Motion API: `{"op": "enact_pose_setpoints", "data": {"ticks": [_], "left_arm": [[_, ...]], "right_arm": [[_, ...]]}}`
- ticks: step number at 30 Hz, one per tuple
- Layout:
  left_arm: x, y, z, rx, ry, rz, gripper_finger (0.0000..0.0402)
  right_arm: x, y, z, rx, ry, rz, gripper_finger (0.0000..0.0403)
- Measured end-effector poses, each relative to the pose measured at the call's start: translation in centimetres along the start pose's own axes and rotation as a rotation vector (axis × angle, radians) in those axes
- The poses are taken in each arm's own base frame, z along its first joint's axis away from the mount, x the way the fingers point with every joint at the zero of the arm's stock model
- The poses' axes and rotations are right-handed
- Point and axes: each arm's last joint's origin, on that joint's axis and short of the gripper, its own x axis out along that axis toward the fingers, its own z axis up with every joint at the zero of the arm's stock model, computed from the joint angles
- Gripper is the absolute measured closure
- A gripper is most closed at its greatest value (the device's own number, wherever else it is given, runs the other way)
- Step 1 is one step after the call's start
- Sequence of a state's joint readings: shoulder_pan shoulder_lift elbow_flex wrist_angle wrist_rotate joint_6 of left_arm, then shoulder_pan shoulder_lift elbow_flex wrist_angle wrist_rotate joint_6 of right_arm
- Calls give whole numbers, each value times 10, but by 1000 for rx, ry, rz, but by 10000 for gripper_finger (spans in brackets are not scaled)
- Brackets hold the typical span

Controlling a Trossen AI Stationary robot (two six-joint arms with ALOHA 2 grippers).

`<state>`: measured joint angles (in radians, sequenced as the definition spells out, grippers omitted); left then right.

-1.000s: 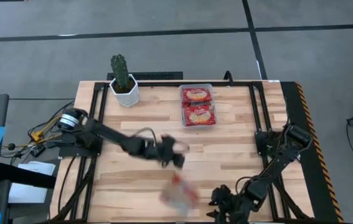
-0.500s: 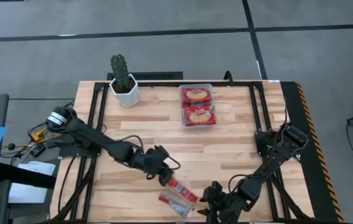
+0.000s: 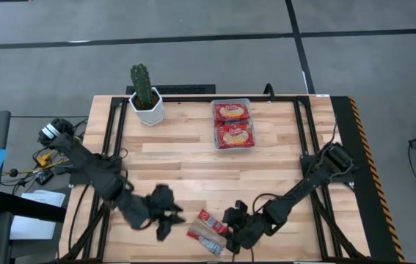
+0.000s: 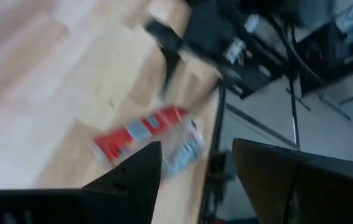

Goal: Sort popcorn bags into baskets
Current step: Put the popcorn bag into the transparent bin

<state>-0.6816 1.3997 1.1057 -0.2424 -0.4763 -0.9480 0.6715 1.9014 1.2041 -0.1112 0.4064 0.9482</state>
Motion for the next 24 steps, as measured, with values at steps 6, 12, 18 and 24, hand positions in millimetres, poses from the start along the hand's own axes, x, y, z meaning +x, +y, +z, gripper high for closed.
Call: {"op": "enact_pose_setpoints", "data": {"ticks": [6,12,18,24], "left_arm": [[19,-21,-43,-3,13,-54,217],[32,-33,-59,-34,31,-155,217],[38,-32,-67,-64,70,-151,217],[43,-16,-68,-71,79,3,217]], "right_arm": [[20,-4,-13,-32,67,-15,143],[45,0,-15,-40,107,-20,143],[61,-20,-2,-28,161,-172,143],[55,-51,33,-61,187,-295,143]]}}
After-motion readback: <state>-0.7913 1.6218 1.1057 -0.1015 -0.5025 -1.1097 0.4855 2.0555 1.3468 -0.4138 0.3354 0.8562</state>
